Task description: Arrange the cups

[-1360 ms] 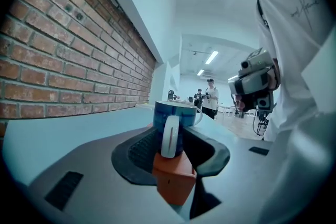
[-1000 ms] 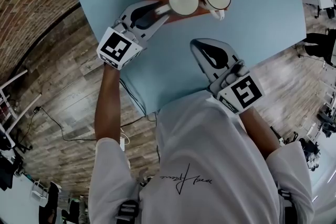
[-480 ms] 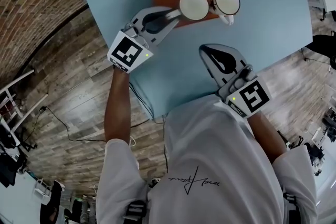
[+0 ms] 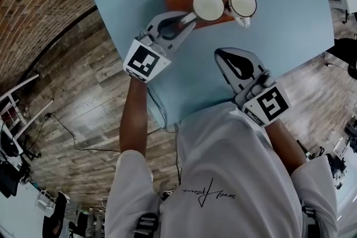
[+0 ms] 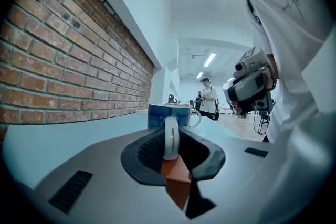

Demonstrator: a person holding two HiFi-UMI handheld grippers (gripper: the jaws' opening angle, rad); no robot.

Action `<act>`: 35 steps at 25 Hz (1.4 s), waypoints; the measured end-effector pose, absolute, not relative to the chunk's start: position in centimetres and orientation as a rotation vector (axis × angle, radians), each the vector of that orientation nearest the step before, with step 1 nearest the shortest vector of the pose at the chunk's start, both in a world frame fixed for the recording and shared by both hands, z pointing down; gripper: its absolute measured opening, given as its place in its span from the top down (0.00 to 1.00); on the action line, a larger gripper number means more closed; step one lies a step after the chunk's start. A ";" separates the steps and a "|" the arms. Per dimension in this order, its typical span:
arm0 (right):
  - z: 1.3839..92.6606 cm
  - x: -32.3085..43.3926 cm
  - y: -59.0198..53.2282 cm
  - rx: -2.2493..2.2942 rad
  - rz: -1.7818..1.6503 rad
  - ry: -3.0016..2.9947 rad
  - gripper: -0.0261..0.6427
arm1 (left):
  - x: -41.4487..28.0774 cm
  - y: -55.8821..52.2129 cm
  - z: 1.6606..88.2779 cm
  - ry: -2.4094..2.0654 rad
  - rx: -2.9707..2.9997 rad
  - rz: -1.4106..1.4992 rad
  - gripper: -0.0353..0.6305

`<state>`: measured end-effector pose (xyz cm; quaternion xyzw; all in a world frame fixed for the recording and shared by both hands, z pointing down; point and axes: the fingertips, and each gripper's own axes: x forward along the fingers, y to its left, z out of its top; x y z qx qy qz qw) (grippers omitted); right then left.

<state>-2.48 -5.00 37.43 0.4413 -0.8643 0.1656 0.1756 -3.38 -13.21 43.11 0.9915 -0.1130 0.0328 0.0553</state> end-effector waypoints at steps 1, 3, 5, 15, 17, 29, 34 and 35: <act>37.4 -2.5 -5.0 1.251 0.468 -2.448 0.93 | -3.4 -13.1 43.0 -0.354 3.009 0.097 0.86; 37.4 -2.4 -4.9 1.253 0.467 -2.449 0.93 | -3.6 -13.0 42.9 -0.384 2.993 0.078 0.86; 37.3 -2.3 -4.9 1.253 0.468 -2.450 0.93 | -3.6 -13.0 42.7 -0.419 2.972 0.064 0.86; 37.0 -1.9 -4.7 1.254 0.461 -2.474 0.93 | -4.1 -12.3 42.2 -0.529 2.919 0.050 0.86; 36.8 -1.8 -4.6 1.258 0.459 -2.479 0.93 | -4.1 -12.0 42.1 -0.542 2.918 0.055 0.86; 36.3 -0.5 -3.9 1.268 0.456 -2.509 0.93 | -4.3 -11.8 40.8 -0.667 2.851 0.020 0.86; 35.8 0.2 -3.8 1.261 0.447 -2.538 0.93 | -4.1 -11.7 40.5 -0.749 2.839 0.052 0.86; 35.7 0.3 -3.8 1.257 0.443 -2.545 0.93 | -4.0 -11.6 40.4 -0.766 2.838 0.056 0.86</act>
